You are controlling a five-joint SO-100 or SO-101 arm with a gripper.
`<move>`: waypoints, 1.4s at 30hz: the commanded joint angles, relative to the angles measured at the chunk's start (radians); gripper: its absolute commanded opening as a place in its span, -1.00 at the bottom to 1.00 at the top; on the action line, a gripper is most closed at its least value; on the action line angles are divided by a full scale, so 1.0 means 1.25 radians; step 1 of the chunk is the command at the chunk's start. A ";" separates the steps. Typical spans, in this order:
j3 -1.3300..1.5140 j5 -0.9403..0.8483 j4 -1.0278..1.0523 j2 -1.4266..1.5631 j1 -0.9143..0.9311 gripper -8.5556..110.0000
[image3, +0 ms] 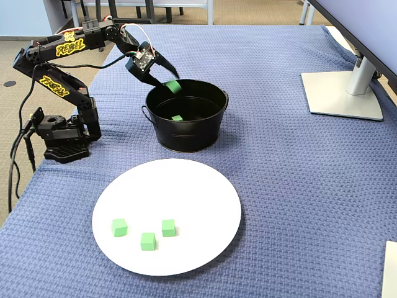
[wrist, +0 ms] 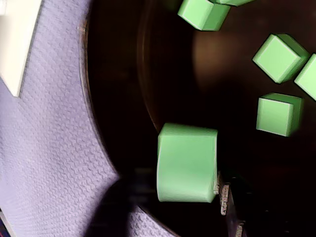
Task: Pick up the green cubes from the white plate and place them in the black recipient
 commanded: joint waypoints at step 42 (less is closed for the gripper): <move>-0.373 -0.745 -0.245 -0.621 0.870 -0.38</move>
